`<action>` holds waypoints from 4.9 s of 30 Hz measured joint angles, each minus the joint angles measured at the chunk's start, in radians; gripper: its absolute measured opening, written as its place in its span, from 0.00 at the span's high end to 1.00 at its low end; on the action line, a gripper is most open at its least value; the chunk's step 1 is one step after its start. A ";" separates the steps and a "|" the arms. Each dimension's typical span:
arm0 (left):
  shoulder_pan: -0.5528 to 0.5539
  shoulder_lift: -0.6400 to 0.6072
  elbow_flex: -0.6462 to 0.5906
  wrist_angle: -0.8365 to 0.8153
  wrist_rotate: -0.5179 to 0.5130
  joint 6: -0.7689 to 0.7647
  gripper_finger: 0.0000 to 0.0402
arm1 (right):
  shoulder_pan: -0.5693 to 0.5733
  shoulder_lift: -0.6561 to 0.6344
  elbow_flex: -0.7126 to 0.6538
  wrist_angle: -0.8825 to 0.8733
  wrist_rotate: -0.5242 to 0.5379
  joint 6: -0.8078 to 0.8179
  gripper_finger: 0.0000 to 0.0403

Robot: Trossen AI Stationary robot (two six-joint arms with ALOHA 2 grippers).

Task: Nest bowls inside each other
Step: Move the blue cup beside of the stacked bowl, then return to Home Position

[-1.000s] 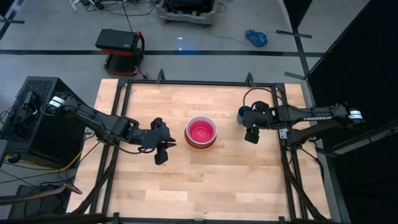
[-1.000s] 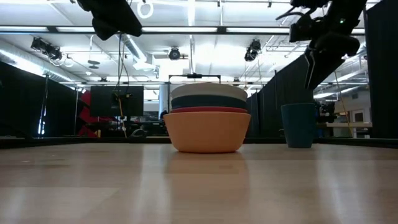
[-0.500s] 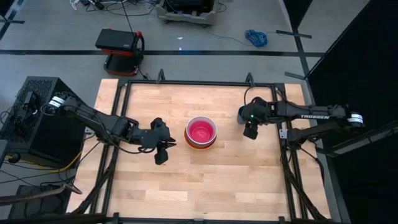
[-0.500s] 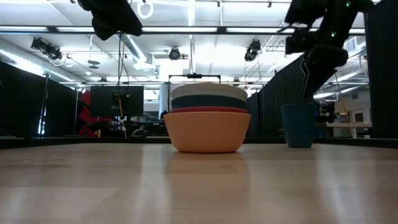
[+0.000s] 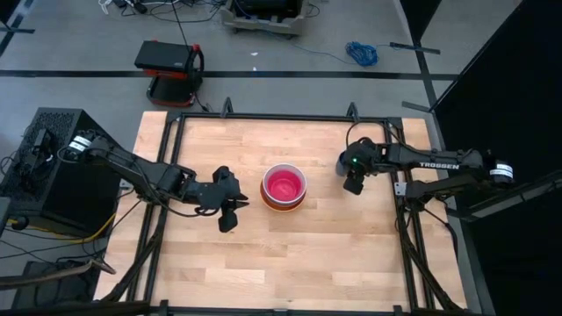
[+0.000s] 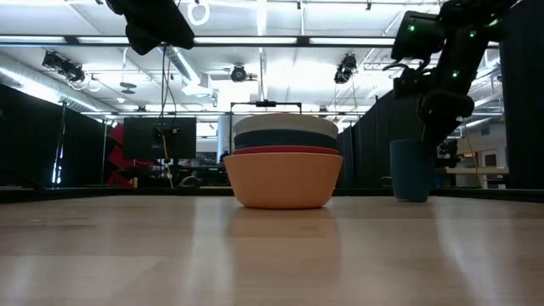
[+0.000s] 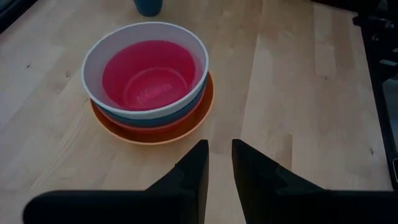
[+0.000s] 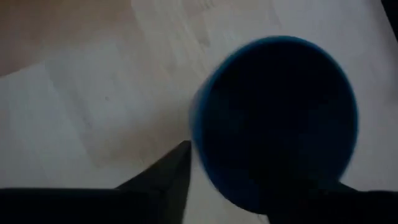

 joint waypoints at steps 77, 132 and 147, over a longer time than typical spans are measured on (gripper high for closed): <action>0.000 0.000 0.000 0.047 -0.030 -0.006 0.86 | 0.389 0.313 0.267 -0.059 -0.181 -0.090 1.00; 0.000 0.000 0.000 0.049 -0.037 -0.007 0.86 | 0.350 0.454 0.383 -0.072 -0.243 -0.102 1.00; 0.000 0.000 0.000 0.049 -0.037 -0.009 0.86 | 0.350 0.458 0.378 -0.073 -0.238 -0.094 0.73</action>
